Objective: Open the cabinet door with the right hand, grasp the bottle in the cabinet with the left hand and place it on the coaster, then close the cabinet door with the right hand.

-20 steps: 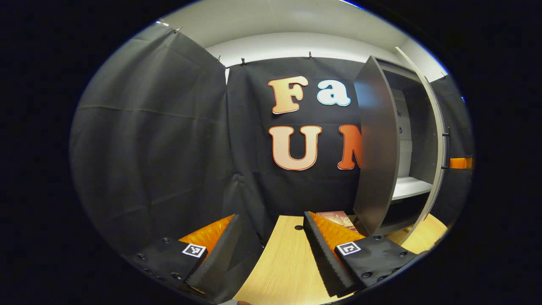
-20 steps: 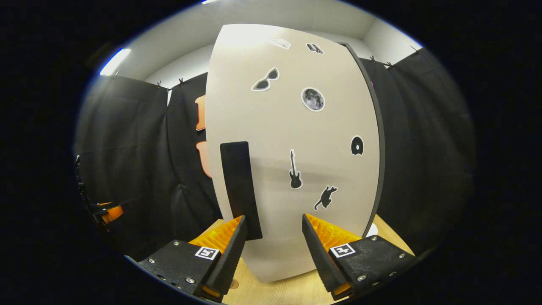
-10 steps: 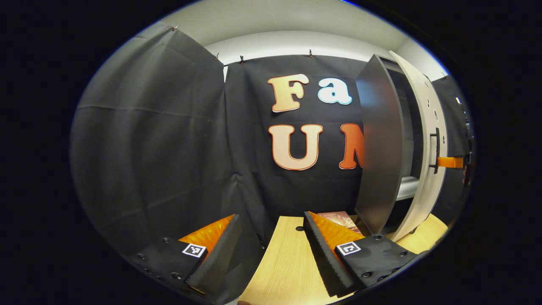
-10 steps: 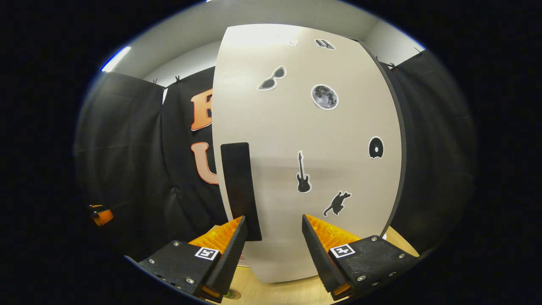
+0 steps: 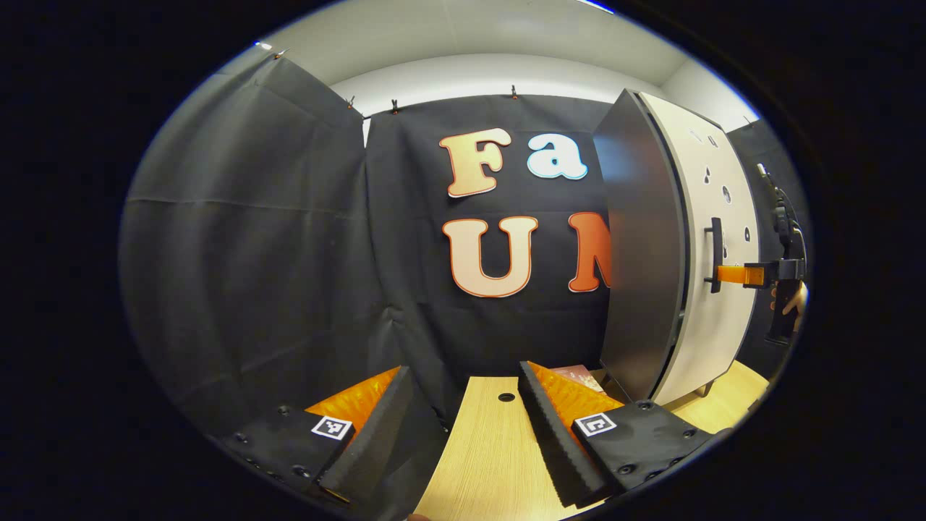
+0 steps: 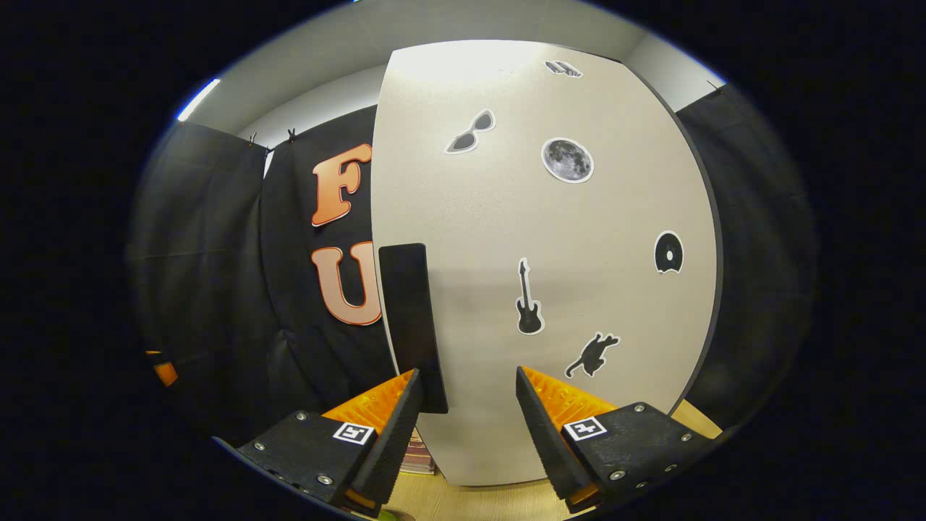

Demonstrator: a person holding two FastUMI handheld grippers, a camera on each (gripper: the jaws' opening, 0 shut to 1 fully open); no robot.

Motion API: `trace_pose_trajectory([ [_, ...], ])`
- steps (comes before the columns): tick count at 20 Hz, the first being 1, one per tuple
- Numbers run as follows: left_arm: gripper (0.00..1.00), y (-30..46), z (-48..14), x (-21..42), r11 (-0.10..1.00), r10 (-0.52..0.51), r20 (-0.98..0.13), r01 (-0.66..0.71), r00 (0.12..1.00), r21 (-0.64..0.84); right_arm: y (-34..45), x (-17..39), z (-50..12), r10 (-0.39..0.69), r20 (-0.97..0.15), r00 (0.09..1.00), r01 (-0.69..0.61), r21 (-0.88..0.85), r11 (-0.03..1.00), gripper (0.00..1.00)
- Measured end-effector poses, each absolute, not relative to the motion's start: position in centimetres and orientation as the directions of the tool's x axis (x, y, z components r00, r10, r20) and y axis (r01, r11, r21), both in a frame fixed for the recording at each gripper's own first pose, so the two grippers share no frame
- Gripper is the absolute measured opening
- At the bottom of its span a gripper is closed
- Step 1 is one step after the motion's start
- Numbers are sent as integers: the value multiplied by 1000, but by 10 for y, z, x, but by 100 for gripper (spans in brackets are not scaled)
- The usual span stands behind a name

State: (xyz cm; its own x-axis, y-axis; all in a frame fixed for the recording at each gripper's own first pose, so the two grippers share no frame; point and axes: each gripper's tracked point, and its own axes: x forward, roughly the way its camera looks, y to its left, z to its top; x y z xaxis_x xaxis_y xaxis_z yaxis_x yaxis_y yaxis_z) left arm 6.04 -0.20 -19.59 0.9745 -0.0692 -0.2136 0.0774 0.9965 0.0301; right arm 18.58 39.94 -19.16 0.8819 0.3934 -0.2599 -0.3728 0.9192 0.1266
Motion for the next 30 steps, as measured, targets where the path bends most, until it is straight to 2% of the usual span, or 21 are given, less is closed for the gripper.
trace_pose_trajectory([
  [13, 96, -15, -170, 76, 998, -53, -200, 59, 978, 28, 397, 195, -185, 366, -287, 885, -352, 102, 930, 81],
  [17, 96, -31, -132, 88, 997, -55, -145, 61, 988, 37, 367, 184, -134, 364, -223, 904, -361, 56, 931, 82],
  [25, 96, -80, -26, 85, 998, -56, -37, 57, 998, 0, 249, 145, -41, 318, -156, 935, -327, -38, 944, 86],
  [30, 96, -105, 22, 68, 995, -69, -15, 68, 997, -68, 179, 124, 1, 299, -121, 947, -307, -60, 950, 87],
])
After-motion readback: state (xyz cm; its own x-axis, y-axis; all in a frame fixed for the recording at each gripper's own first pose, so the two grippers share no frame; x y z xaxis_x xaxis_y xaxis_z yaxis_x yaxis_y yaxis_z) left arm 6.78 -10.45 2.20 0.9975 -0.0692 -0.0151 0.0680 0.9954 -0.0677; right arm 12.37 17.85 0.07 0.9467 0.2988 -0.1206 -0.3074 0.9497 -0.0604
